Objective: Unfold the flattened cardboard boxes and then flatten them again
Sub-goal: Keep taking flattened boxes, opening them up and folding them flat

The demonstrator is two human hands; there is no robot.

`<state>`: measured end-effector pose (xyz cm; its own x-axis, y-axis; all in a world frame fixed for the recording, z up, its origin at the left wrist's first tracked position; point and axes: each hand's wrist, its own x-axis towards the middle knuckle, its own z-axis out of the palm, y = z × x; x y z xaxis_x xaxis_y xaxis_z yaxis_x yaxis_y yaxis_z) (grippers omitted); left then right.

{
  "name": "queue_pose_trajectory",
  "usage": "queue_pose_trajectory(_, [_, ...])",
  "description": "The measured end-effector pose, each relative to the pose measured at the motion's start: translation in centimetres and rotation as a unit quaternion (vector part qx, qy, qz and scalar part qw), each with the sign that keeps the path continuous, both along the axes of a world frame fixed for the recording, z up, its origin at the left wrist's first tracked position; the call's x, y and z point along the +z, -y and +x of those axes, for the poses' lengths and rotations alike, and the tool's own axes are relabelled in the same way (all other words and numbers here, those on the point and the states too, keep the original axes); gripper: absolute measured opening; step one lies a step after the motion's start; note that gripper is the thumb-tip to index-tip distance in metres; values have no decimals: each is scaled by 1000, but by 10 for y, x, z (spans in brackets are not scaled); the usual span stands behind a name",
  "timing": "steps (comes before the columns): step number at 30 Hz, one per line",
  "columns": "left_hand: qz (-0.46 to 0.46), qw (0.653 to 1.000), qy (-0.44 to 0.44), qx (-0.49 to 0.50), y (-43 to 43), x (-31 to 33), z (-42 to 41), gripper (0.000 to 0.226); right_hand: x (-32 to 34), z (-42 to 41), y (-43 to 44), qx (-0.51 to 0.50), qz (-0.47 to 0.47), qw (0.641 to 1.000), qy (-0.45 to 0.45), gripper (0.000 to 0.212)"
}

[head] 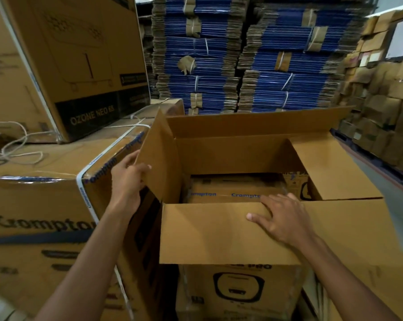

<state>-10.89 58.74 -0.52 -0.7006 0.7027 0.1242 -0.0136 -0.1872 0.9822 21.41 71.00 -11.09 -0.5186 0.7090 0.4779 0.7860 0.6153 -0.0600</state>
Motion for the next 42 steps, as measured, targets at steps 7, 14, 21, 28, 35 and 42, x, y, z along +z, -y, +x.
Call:
queue_pose_trajectory(7, [-159,983,-90,16,-21,-63,25,23,13,-2,6,2,-34,999,6,97])
queue_pose_trajectory(14, [-263,948,-173,38,-38,-72,26,46,64,13,-12,-143,-218,965,26,63])
queue_pose_trajectory(21, [-291,933,-208,42,-42,-71,26,45,98,33,-29,-205,-202,957,-39,7])
queue_pose_trajectory(28, [-304,922,-239,-11,-38,-71,19,43,103,31,-25,-258,-150,953,-57,10])
queue_pose_trajectory(35, [-313,907,-281,-5,-36,-70,15,42,99,42,-31,-331,22,941,71,27])
queue_pose_trajectory(42, [-348,891,-290,-20,-42,-63,20,41,95,137,-69,-346,-93,933,32,20])
